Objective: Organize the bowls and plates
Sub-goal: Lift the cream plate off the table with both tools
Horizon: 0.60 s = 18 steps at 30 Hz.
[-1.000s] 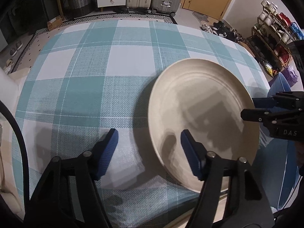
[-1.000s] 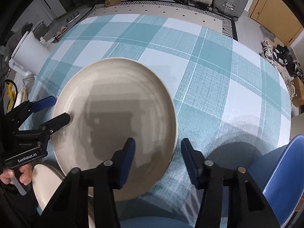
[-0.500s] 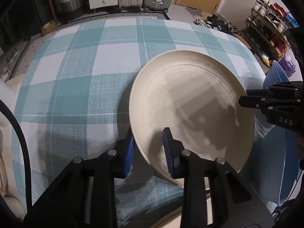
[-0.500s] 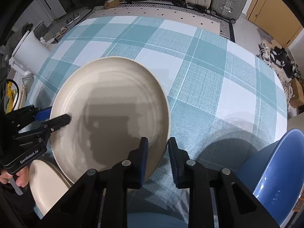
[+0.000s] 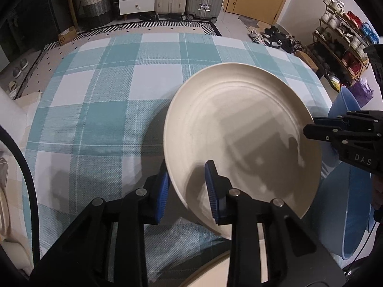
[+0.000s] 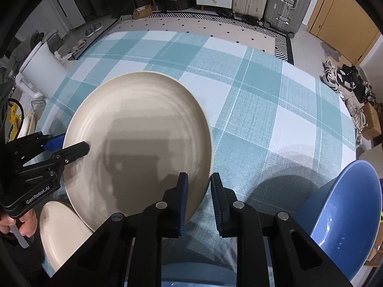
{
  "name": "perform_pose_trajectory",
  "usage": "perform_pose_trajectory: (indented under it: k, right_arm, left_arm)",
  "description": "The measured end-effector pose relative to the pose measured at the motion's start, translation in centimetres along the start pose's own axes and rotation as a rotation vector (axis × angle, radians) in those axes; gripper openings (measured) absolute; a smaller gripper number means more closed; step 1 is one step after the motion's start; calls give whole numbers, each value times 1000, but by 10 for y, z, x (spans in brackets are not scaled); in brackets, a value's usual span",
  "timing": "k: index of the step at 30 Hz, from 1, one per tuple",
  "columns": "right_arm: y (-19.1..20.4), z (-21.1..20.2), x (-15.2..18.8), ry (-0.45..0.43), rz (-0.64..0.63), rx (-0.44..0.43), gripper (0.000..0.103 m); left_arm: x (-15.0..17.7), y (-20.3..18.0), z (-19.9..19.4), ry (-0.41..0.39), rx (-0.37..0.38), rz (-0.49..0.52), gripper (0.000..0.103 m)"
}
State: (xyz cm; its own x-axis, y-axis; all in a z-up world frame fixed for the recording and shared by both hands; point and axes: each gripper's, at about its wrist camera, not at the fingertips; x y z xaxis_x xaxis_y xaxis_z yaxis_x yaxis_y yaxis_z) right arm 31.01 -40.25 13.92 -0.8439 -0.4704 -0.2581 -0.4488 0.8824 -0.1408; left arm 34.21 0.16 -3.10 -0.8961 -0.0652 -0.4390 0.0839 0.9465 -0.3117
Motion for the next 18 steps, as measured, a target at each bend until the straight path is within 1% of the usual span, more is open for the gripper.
perform_pose_trajectory:
  k: [11, 18]
  right_arm:
    - [8, -40, 5, -85, -7, -6, 20]
    - [13, -62, 13, -116, -14, 2, 20]
  left_arm:
    - [7, -6, -41, -64, -11, 1, 26]
    - [15, -14, -66, -97, -12, 10, 26]
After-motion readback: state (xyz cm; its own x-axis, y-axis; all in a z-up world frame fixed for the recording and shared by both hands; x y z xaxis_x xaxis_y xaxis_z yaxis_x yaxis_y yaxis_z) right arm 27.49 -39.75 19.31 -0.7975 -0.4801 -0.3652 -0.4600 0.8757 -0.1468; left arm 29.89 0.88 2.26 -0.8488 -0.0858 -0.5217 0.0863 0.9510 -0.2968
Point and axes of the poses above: each gripper's, at about its wrist camera, not at the fingertips, and z roughly the way its jaws point, y to its left, x to its underside, and after that the axes turned 12 degrees about x, right-handed
